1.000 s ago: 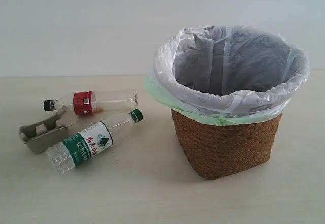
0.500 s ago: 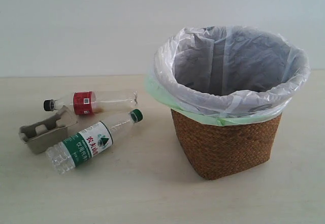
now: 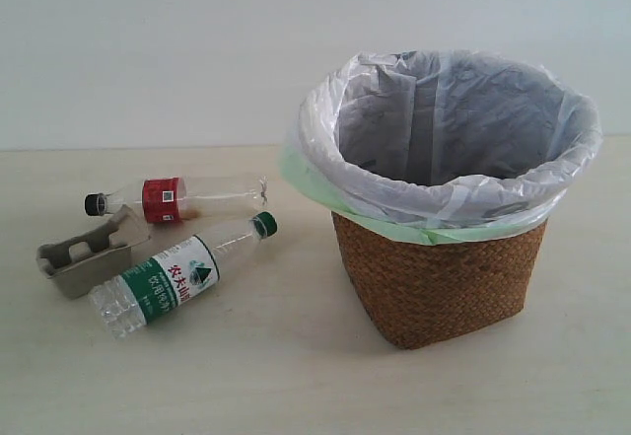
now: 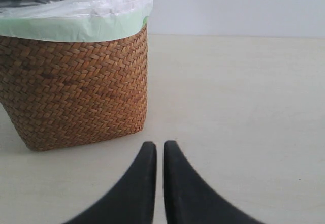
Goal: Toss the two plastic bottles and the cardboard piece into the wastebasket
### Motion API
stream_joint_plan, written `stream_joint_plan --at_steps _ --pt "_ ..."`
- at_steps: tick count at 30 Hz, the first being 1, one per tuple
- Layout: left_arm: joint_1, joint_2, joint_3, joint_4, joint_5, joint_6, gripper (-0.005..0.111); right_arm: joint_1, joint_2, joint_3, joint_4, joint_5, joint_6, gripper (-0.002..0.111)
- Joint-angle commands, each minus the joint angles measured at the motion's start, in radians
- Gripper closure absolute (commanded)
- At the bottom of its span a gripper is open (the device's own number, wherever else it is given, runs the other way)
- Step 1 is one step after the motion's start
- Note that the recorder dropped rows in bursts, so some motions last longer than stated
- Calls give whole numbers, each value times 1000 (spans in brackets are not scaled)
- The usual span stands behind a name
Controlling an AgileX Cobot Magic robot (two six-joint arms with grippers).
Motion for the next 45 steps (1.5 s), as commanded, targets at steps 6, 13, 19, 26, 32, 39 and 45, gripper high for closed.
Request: stream_joint_plan --at_steps 6,13,19,26,32,39,45 --pt "2 -3 3 5 -269 -473 103 1 -6 -1 -8 -9 -5 106" --pt "2 77 -201 194 -120 -566 103 1 -6 -1 -8 -9 -5 106" --pt "2 271 -424 505 -28 -743 103 1 -6 -1 -8 -9 -5 106" --pt "2 577 -657 1227 -104 -1274 103 1 -6 -1 -8 -9 -5 106" --pt "2 837 -819 1593 -307 -1452 88 1 -6 -1 -8 -9 -5 106" --pt "2 1097 -879 1762 -414 -1458 31 1 -6 -1 -8 -9 -5 106" --pt "-36 1280 -897 1826 -433 -1394 27 1 -6 -1 -8 -9 -5 106"
